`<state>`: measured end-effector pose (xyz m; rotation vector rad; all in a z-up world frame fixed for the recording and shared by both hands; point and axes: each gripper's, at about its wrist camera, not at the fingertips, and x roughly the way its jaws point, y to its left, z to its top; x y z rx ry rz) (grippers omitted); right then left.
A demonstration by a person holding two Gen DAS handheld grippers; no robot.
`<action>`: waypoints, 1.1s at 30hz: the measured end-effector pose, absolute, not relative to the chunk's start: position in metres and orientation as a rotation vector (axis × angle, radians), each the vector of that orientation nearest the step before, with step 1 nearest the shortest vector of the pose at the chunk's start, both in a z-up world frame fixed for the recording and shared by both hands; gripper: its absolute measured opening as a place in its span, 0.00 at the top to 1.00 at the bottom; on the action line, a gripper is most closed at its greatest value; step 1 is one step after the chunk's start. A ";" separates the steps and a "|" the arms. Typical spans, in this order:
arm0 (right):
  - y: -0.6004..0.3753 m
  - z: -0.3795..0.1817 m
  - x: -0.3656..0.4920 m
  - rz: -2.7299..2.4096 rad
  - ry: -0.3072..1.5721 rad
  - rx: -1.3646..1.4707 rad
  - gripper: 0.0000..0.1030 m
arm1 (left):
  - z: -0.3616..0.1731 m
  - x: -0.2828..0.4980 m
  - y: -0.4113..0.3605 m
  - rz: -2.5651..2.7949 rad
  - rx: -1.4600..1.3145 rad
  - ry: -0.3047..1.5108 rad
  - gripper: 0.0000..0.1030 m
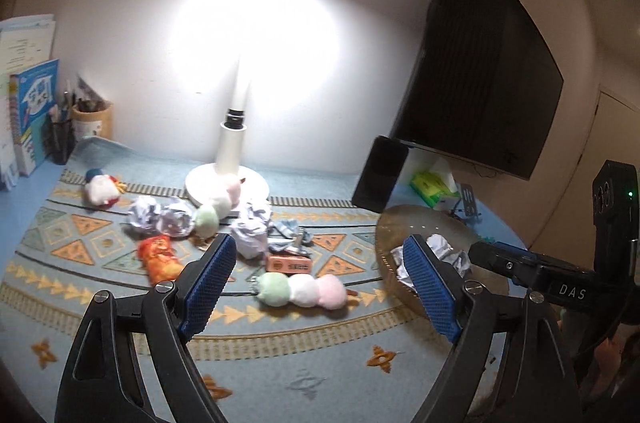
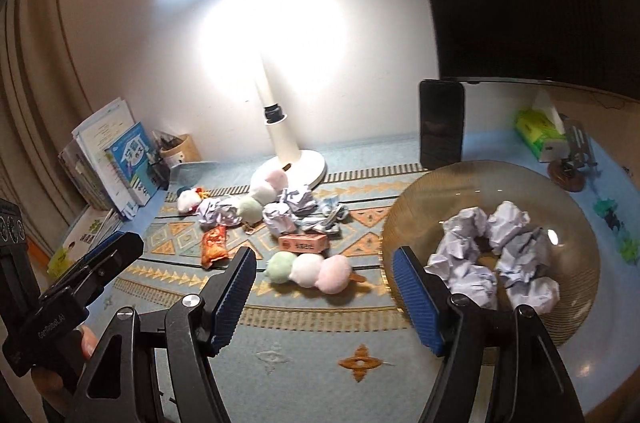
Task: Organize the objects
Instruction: 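Move both open tools back over the rug toward the snack bag and box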
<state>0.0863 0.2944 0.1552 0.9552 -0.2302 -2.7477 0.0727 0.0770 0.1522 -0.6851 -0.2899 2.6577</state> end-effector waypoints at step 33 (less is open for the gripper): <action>0.211 0.017 0.039 -2.539 -0.132 1.191 0.25 | 0.024 0.034 -0.029 2.818 -1.100 -0.354 0.18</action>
